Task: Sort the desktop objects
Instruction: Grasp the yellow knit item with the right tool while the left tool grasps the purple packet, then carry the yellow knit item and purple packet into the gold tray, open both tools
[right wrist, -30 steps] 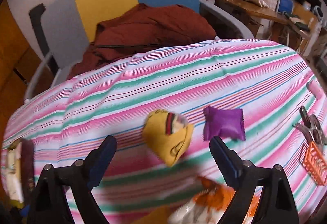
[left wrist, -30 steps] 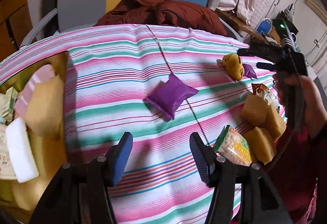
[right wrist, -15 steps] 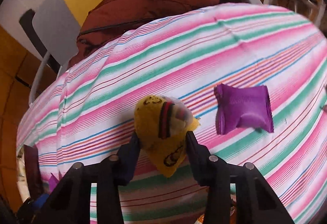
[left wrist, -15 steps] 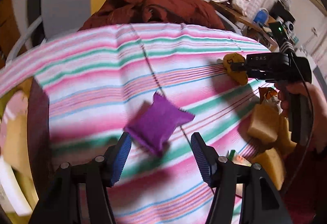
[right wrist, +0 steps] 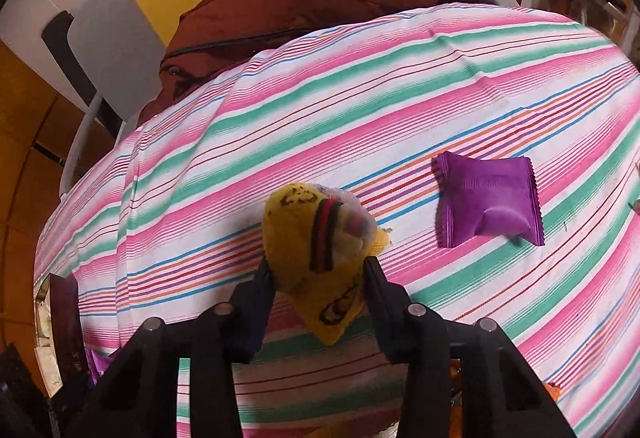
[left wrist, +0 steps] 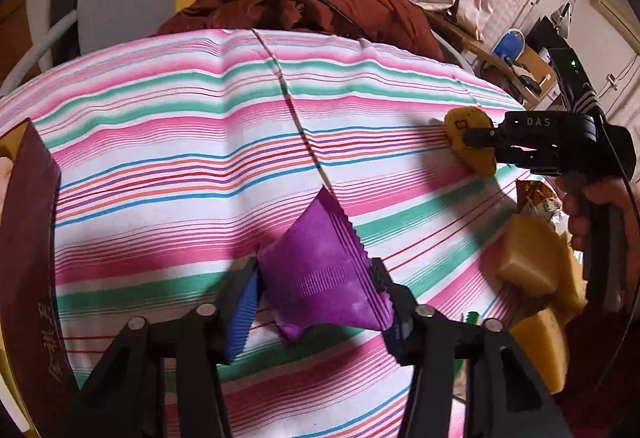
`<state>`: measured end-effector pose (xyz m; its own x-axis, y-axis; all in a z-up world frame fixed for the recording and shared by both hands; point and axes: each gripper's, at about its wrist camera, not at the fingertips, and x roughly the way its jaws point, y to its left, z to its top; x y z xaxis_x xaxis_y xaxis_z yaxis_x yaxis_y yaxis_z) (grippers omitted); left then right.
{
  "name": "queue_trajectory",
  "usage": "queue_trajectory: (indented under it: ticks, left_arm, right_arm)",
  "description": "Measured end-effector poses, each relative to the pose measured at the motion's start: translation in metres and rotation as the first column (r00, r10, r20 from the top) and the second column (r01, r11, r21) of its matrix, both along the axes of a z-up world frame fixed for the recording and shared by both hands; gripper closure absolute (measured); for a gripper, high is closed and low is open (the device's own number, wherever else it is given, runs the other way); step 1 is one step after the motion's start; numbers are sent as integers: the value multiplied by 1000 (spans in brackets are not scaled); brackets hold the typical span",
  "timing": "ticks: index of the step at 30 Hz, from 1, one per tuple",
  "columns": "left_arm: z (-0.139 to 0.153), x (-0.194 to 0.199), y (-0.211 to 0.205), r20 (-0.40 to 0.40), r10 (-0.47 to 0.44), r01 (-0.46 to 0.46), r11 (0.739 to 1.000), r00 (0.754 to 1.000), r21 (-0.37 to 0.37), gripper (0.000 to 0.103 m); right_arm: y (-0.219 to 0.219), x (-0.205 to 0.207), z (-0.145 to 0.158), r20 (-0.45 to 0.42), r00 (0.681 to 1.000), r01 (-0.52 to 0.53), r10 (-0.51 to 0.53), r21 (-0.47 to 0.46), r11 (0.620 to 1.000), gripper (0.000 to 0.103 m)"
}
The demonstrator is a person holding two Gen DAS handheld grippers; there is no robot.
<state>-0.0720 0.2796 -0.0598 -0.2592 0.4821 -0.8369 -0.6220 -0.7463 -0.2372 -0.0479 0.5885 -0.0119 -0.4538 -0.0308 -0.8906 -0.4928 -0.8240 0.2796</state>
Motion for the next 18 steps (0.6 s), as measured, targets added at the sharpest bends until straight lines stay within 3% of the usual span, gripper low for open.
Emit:
queue_trajectory:
  ticks: [2, 8, 18]
  left_arm:
    - [-2, 0, -4, -20, 17, -17, 1000, 1000, -5, 66]
    - [-11, -4, -31, 63, 115, -121, 987, 991, 105, 74]
    - [-6, 28, -45, 62, 96, -104, 984, 993, 142, 75]
  right_arm:
    - [0, 0, 1, -1, 1000, 3, -3, 1, 1000, 59]
    - [-6, 1, 3, -11, 1000, -15, 15, 7, 1000, 59]
    - [-23, -1, 7, -18, 997, -77, 78, 37, 996, 61]
